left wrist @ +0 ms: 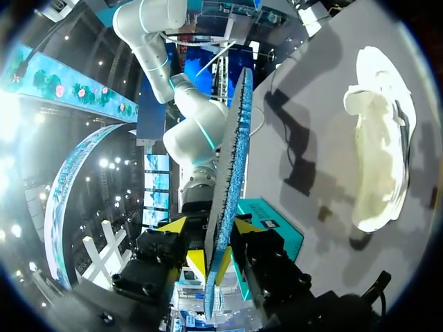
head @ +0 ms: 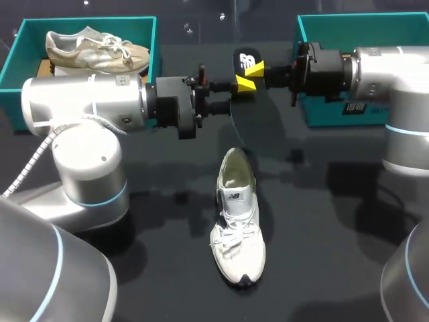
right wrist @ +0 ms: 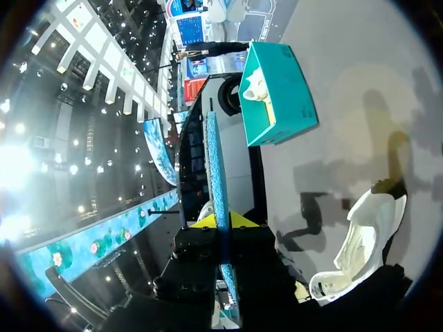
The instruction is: Take the shoe out of the shoebox, open the shoe tongue, remove and reinsert the insole, then place the shoe into the shoebox
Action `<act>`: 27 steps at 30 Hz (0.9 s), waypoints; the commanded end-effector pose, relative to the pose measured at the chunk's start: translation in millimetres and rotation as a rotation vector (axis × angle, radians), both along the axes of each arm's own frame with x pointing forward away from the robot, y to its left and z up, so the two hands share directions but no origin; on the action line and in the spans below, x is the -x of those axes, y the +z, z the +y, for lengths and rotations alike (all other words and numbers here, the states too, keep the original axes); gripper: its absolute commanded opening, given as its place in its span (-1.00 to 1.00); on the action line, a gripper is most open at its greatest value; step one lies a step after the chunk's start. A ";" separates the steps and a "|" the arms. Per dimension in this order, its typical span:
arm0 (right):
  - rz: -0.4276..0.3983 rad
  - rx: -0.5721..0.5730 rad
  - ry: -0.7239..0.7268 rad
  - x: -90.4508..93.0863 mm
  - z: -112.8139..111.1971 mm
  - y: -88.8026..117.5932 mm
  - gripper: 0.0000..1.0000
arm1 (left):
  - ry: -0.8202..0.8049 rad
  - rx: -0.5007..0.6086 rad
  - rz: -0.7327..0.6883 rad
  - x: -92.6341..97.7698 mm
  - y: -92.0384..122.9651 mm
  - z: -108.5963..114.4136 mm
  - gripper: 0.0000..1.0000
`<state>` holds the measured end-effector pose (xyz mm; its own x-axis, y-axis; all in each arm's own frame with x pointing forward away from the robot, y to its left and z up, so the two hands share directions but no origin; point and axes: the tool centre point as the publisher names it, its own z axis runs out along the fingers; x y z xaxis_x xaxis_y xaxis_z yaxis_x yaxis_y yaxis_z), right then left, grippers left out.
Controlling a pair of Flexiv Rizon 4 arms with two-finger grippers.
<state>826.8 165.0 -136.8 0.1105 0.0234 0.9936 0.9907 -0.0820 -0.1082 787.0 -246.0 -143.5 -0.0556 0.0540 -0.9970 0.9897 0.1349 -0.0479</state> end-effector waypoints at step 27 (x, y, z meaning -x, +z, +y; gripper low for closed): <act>0.024 -0.015 0.004 1.5 7.3 -4.7 -1.00 | 0.003 -0.017 -0.024 -7.8 -7.7 -11.2 -1.00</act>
<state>824.9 170.5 -141.4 0.1340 0.0086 0.9909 0.9885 -0.0716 -0.1330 795.5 -254.6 -151.5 -0.0338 0.0715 -0.9969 0.9899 0.1397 -0.0236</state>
